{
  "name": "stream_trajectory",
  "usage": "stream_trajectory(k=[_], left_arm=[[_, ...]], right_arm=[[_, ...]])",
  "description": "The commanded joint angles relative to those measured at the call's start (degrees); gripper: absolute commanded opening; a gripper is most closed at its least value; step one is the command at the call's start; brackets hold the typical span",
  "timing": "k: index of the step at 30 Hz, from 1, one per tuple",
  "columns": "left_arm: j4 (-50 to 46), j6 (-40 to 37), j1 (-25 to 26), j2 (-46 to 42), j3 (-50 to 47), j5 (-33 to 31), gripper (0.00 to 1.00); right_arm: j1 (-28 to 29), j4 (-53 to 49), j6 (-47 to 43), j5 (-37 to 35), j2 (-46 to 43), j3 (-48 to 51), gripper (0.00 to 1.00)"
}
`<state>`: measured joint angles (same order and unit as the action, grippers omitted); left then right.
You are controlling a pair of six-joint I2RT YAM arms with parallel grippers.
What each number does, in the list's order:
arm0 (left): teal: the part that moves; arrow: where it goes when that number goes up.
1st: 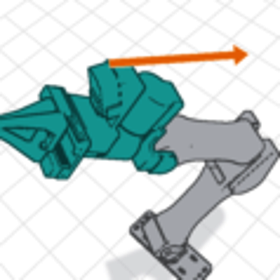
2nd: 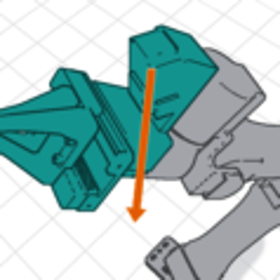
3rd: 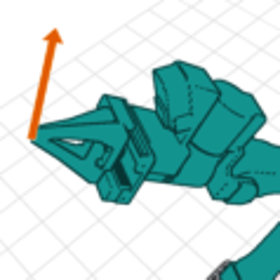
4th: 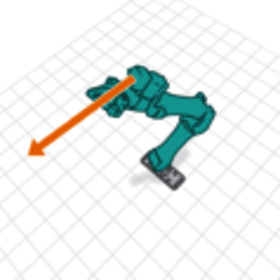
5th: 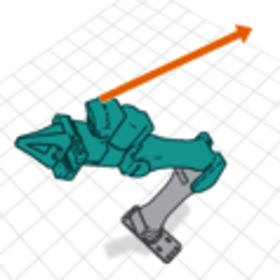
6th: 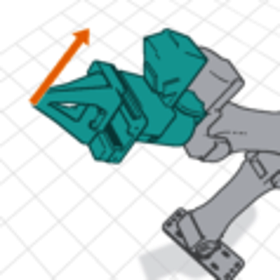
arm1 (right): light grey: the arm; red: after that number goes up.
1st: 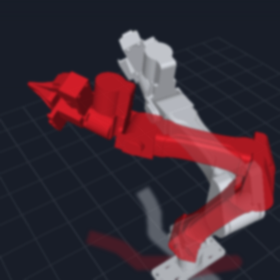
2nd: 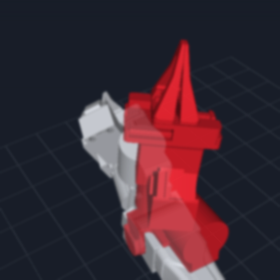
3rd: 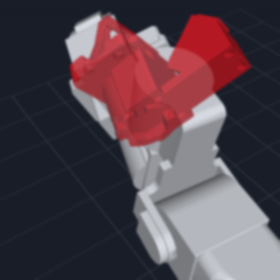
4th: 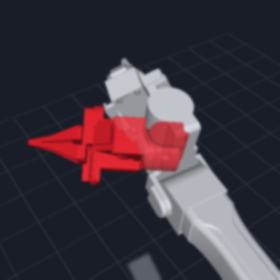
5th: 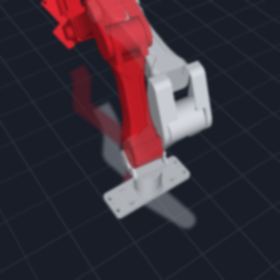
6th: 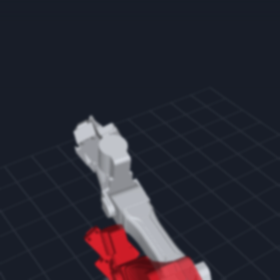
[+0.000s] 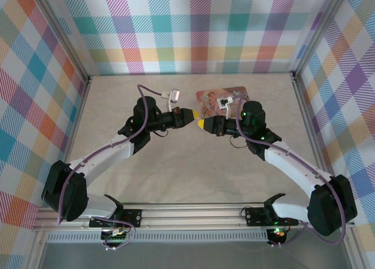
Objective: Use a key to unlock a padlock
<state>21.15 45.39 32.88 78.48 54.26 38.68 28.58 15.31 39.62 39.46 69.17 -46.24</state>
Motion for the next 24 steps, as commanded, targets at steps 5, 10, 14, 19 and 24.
stream_trajectory(k=[5,10,14,19,24], left_arm=[[-0.15,-1.50,0.25,0.22,1.63,2.01,0.00],[-0.23,-1.44,0.21,0.19,1.72,1.95,0.00],[-0.32,-1.45,0.25,0.19,1.65,1.49,0.00],[-0.32,-1.44,0.25,0.07,1.58,1.31,0.00],[-1.89,-2.70,0.16,-0.01,2.39,0.32,0.00]], right_arm=[[0.35,1.32,-1.30,0.78,-1.10,-2.69,0.24],[0.35,1.30,-1.37,0.81,-0.87,-2.80,0.22],[0.42,1.07,-1.30,1.02,-0.70,-2.72,0.20],[0.42,0.91,-1.16,1.25,-0.43,-2.37,0.13],[0.39,-1.49,-2.05,0.92,-1.00,-2.19,0.05]])
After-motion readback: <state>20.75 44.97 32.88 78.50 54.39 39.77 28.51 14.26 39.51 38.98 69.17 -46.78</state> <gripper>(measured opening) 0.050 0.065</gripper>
